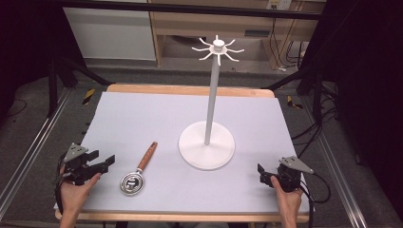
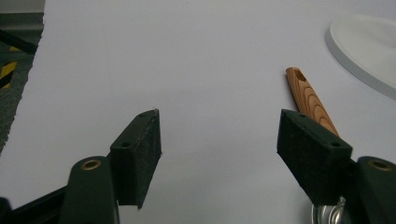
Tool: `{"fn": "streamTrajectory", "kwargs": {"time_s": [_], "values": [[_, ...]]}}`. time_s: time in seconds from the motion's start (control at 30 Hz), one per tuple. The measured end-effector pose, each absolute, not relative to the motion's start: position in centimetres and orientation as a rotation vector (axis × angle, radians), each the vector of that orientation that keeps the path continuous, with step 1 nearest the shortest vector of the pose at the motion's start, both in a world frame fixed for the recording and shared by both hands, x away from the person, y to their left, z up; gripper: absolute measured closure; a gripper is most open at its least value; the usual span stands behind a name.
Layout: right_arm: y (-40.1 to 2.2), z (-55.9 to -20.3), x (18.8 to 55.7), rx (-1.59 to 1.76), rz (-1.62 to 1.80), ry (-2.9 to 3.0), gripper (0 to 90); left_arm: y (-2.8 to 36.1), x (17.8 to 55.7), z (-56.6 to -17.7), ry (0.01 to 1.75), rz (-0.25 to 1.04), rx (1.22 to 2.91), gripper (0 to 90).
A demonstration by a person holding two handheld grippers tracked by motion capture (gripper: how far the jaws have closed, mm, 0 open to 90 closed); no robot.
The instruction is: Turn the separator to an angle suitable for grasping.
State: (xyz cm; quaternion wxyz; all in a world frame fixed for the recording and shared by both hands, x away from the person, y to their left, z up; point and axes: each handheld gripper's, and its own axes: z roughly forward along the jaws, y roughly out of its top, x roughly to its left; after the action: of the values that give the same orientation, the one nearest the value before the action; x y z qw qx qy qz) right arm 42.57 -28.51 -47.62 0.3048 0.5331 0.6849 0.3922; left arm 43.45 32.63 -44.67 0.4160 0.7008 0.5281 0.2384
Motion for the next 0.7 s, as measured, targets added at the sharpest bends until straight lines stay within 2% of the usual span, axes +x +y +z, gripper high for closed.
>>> {"fn": "streamTrajectory", "kwargs": {"time_s": [0.27,0.7], "values": [[-28.6,-47.5,42.4,1.395,1.030,1.804,4.6,32.1,43.1,-43.8,1.281,0.571,1.774,35.2],[-28.6,-47.7,42.5,1.392,1.037,1.825,4.6,28.4,43.1,-42.8,1.181,0.549,1.899,35.4]]}}
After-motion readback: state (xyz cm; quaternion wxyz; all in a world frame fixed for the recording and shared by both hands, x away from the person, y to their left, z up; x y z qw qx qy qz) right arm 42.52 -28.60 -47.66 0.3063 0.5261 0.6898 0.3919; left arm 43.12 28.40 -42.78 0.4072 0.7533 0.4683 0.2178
